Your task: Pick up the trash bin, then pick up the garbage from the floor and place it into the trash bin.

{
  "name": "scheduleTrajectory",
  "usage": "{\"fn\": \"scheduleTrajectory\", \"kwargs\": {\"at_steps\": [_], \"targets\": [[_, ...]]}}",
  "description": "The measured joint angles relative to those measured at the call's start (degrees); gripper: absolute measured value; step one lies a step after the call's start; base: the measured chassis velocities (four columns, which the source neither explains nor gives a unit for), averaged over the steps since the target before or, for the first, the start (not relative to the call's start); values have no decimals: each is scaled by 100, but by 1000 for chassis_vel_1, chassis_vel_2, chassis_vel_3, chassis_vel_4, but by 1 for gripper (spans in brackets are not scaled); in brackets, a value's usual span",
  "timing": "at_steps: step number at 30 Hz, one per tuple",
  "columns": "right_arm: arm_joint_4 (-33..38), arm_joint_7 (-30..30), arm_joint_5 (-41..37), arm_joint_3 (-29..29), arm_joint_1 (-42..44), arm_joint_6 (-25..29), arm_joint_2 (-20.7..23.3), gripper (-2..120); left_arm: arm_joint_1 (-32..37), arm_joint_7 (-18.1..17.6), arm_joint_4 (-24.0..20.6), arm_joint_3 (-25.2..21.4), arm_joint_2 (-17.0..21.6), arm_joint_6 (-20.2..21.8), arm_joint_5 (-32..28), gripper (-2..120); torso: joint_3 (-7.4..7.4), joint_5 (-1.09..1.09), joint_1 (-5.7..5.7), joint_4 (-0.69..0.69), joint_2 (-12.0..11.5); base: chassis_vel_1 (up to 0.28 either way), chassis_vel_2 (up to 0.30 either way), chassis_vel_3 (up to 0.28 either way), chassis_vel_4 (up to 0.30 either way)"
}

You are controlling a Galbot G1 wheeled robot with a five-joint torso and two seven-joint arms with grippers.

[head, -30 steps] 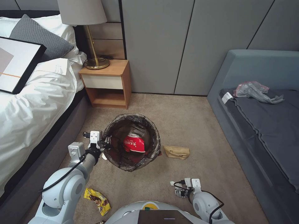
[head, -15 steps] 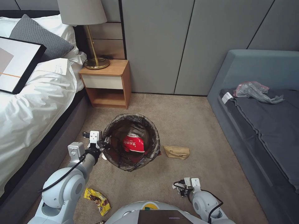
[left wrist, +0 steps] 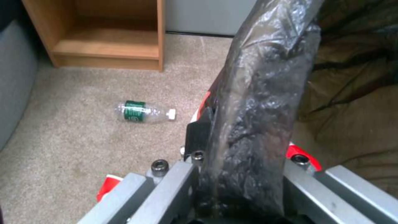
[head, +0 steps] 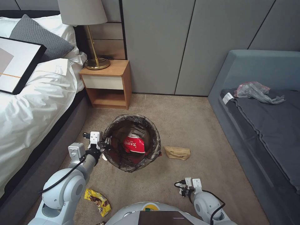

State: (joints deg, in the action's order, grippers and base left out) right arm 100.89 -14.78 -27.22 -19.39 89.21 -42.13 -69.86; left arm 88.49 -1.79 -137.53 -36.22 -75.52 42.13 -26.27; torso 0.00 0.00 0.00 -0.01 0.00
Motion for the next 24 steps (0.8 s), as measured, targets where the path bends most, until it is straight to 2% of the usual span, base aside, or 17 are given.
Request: {"fn": "scheduleTrajectory", "kwargs": {"at_steps": [11, 13, 16, 17, 18, 21, 22, 24], "targets": [[1383, -105, -126, -338, 321, -1, 344, 0, 5, -27, -3, 13, 63, 0, -13, 0, 0, 1, 0, 0, 0, 0, 0, 0, 0], [2154, -106, -340, -568, 355, -1, 705, 0, 30, 5, -5, 36, 90, 0, -3, 0, 0, 0, 0, 1, 0, 0, 0, 0, 0], [2422, -76, -454, -694, 328, -1, 856, 0, 41, 13, -3, 51, 95, -1, 1, 0, 0, 1, 0, 1, 0, 0, 0, 0, 0], [2866, -62, -741, -954, 240, -1, 1123, 0, 49, 24, 15, 74, 97, 0, 4, 0, 0, 0, 0, 2, 0, 0, 0, 0, 0], [2866, -62, -741, -954, 240, -1, 1123, 0, 49, 24, 15, 74, 97, 0, 4, 0, 0, 0, 0, 2, 0, 0, 0, 0, 0], [4182, -40, -2261, -1715, -359, 0, 1858, 0, 24, 29, 215, 191, 17, -1, 75, 0, 0, -1, 0, 1, 1, 0, 0, 0, 0], [4182, -40, -2261, -1715, -359, 0, 1858, 0, 24, 29, 215, 191, 17, -1, 75, 0, 0, -1, 0, 1, 1, 0, 0, 0, 0], [4328, -34, -2973, -2136, -673, 0, 2279, 0, 16, 32, 317, 305, -52, 0, 102, 0, 0, 2, 0, 3, 0, 0, 0, 0, 0]]}}
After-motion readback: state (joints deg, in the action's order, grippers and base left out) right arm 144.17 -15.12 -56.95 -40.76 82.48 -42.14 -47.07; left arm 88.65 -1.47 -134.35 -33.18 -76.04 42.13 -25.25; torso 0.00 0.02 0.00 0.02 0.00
